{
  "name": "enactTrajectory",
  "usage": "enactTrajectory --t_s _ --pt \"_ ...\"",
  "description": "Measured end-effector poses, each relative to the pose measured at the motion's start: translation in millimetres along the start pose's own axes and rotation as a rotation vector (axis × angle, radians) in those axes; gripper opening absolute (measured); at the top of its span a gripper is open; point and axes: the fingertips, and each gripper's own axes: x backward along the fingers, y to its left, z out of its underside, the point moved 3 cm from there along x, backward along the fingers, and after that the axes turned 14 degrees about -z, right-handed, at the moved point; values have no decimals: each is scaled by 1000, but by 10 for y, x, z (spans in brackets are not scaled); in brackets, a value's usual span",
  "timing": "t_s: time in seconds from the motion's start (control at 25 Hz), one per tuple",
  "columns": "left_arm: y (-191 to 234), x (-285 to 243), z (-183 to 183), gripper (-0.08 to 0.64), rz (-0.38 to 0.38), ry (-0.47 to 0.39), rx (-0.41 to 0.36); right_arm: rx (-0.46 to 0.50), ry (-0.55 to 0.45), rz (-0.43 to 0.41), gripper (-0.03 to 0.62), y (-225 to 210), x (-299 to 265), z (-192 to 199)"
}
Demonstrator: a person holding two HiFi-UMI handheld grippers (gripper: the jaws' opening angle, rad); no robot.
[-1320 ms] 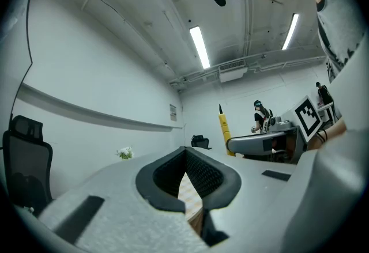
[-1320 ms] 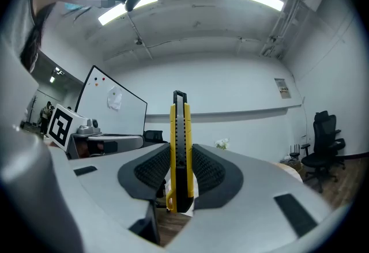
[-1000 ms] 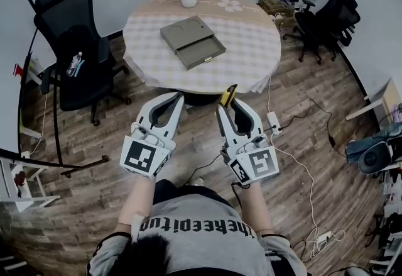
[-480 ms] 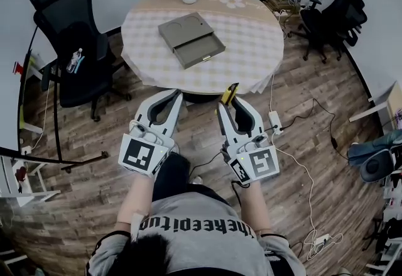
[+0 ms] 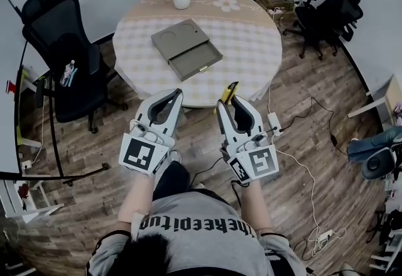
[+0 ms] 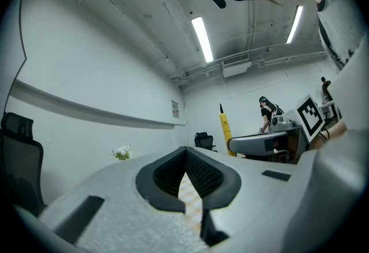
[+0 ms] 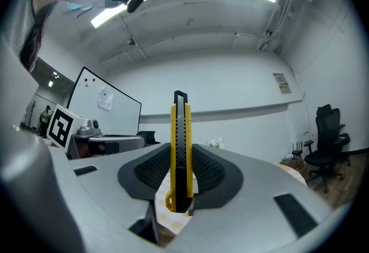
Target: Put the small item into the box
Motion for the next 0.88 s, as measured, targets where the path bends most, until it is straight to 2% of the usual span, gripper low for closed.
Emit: enactTrajectory --t_s 0.88 --pt "847 -740 302 14 102 -4 18 9 3 120 120 -431 -964 192"
